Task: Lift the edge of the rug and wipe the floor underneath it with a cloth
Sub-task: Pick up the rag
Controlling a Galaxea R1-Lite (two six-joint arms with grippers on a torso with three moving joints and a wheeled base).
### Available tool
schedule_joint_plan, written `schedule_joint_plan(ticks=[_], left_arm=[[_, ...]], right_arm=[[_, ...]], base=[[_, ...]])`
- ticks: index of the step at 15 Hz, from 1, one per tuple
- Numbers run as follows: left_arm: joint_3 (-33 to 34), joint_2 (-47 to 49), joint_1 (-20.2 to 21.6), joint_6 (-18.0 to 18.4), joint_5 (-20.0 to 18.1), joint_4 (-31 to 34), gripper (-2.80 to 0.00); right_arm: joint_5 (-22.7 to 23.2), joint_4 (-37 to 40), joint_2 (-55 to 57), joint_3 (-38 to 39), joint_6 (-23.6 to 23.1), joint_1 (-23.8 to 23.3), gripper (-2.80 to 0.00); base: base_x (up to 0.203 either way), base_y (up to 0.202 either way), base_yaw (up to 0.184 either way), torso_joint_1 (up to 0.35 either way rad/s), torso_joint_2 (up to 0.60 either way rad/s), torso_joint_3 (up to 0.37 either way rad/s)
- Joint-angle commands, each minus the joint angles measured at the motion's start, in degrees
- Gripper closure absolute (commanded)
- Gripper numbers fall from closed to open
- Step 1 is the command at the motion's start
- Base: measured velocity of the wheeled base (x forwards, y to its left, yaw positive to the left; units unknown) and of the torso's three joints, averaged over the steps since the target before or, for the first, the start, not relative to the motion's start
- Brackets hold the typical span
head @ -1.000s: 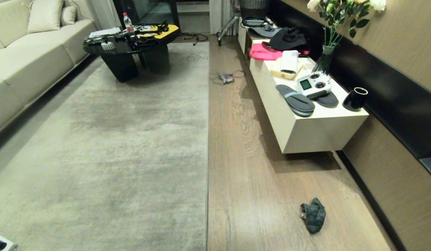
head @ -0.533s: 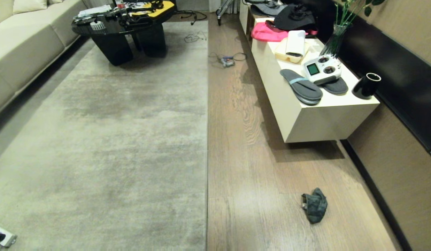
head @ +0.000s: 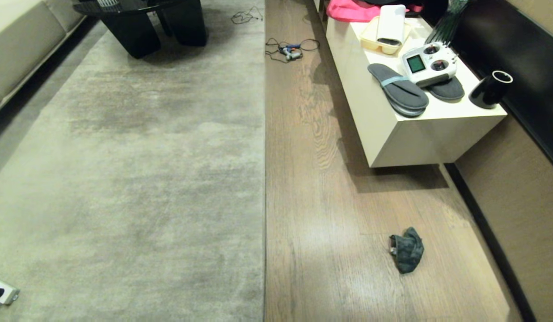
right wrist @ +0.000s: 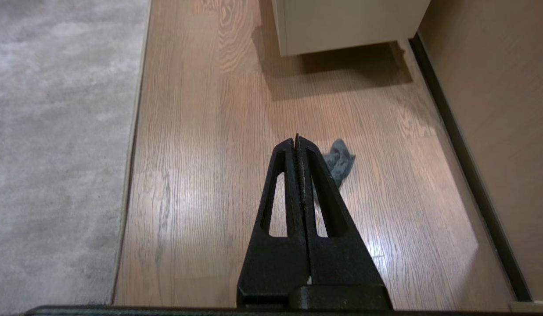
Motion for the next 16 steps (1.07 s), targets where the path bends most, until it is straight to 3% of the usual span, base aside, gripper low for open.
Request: schedule_joint_plan(ticks=[1, 16], left_arm=[[0.00, 0.09, 0.03, -0.01, 0.00, 0.03, 0.00], [0.00, 0.09, 0.01, -0.80, 0.09, 0.03, 0.00]], right_arm=[[-0.07, -0.04, -0.01, 0.00, 0.01, 0.02, 0.00], [0.00, -0.04, -0.01, 0.00, 0.01, 0.02, 0.00]], base=[[0.000, 0.000, 0.000, 0.001, 0.01, -0.202], [0.000, 0.000, 0.000, 0.002, 0.00, -0.197]])
